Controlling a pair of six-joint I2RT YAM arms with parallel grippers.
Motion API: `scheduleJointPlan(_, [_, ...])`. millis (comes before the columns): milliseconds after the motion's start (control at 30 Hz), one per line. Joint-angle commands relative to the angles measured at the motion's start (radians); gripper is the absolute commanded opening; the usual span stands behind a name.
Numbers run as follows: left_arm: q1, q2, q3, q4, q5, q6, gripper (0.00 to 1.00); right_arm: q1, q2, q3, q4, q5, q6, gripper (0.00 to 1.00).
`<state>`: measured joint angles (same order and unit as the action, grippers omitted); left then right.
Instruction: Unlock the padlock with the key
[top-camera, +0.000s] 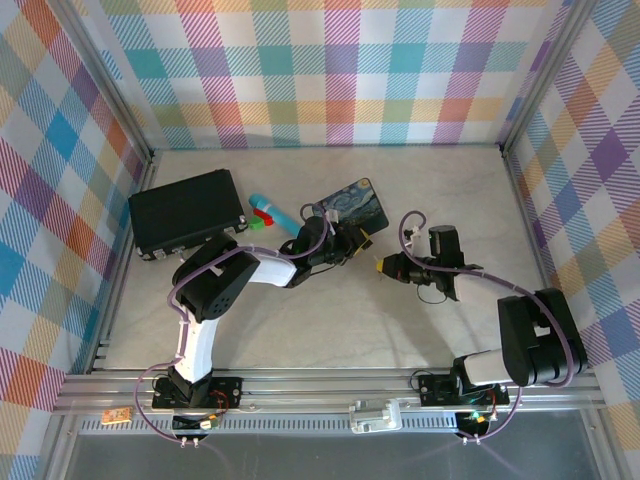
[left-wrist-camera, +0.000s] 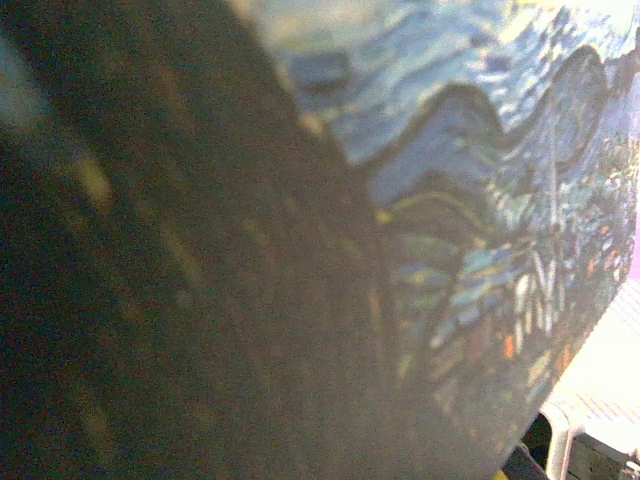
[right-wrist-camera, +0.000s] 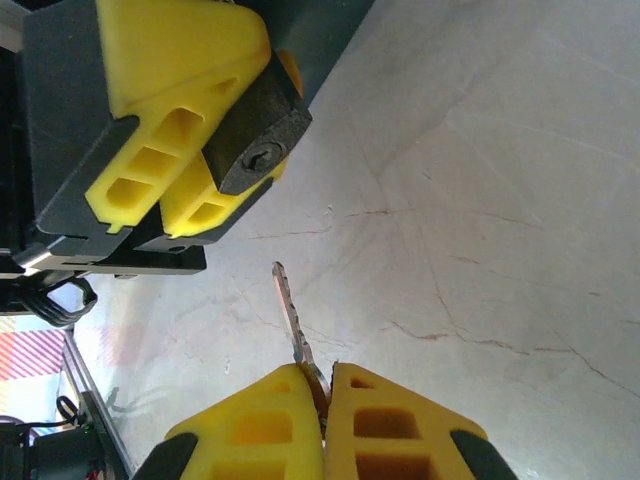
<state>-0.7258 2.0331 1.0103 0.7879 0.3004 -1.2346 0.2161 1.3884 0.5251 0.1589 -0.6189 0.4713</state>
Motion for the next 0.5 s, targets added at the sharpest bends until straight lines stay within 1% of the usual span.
scheduleJointPlan(0, [0.013,-0.013,-0.038,0.021,0.065,-0.076,0.00,-0.005,0.023,0.014,0.081,-0.071,0.019,0.00])
scheduleJointPlan(167, [0.019,0.011,-0.062,0.097,0.069,-0.096,0.00,-0.006,0.075,0.025,0.130,-0.081,0.045,0.00])
scheduleJointPlan(267, [0.022,0.008,-0.068,0.096,0.071,-0.095,0.00,-0.006,0.103,0.030,0.156,-0.070,0.062,0.00])
scheduleJointPlan(467, [0.023,0.004,-0.077,0.092,0.068,-0.087,0.00,-0.006,0.124,0.046,0.194,-0.091,0.082,0.00])
